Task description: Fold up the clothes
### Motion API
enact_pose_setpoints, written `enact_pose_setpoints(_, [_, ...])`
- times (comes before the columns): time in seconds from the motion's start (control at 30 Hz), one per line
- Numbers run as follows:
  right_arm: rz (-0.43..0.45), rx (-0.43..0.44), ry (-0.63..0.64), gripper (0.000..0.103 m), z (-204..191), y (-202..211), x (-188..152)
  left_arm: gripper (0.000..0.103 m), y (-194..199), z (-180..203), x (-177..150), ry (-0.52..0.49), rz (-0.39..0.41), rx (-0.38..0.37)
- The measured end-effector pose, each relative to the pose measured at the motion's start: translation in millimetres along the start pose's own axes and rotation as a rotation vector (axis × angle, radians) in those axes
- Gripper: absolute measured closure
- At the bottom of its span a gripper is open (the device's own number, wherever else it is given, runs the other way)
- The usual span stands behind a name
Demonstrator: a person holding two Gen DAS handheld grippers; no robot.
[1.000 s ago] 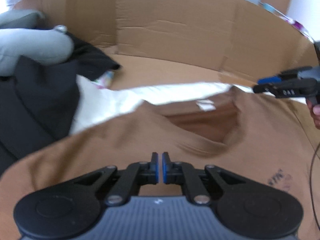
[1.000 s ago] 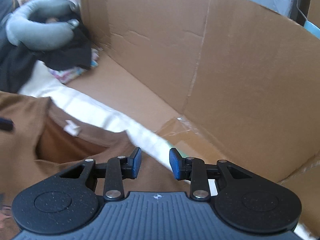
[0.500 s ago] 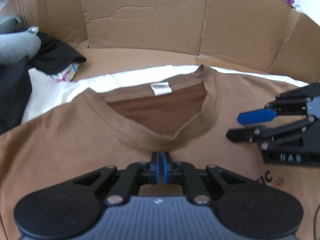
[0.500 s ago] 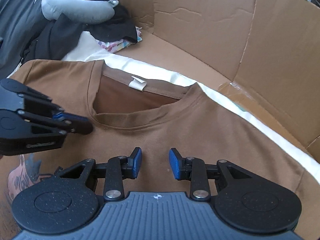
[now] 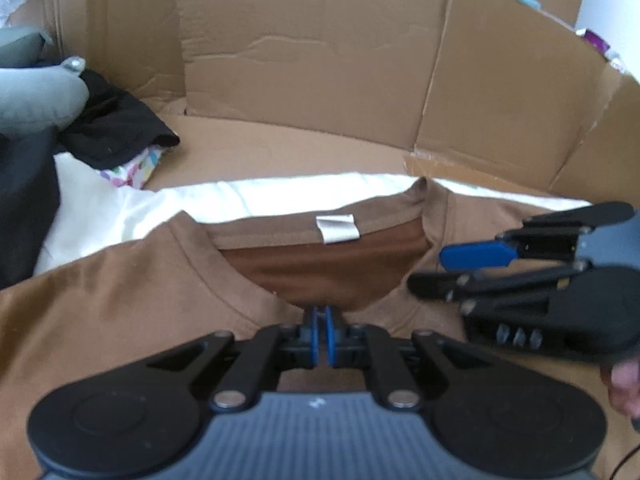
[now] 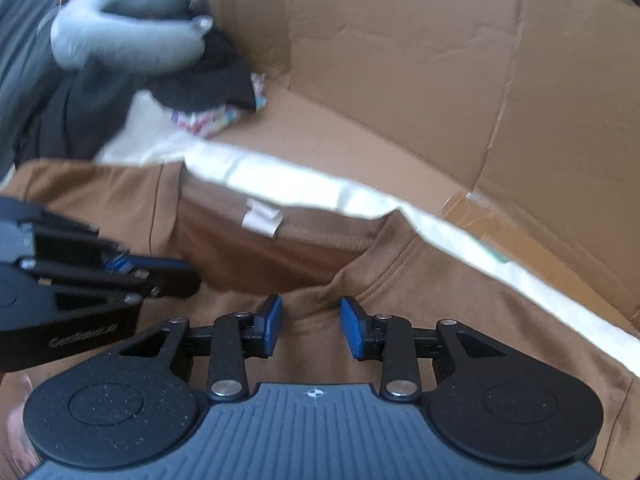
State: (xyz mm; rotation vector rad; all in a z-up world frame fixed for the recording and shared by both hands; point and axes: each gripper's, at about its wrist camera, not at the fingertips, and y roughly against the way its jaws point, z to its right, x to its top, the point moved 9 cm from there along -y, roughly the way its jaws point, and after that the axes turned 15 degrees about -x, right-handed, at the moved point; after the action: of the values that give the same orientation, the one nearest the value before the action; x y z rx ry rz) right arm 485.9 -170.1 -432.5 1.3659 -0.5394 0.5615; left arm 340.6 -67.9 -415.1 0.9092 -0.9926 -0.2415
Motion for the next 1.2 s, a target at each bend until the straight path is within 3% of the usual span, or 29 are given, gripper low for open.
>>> enact_pose_setpoints(0.3, [0.048, -0.052, -0.034, 0.064, 59.9, 27.8, -3.2, 0.095, 66.9, -38.3, -2.4, 0.058, 0.084, 0.061])
enact_pose_setpoints(0.6, [0.030, -0.156, -0.044, 0.064, 131.1, 38.6, -22.2, 0.095, 118.4, -108.6, -7.0, 0.063, 0.070, 0.239])
enact_pose_setpoints(0.8, [-0.006, -0.240, -0.073, 0.065, 165.9, 35.2, -42.4, 0.096, 125.2, -146.3, -19.3, 0.078, 0.043, 0.325])
enact_pose_setpoints(1.2, [-0.086, -0.297, -0.057, 0.066, 189.7, 5.8, -54.7, 0.099, 112.3, -177.6, -31.8, 0.128, 0.017, 0.353])
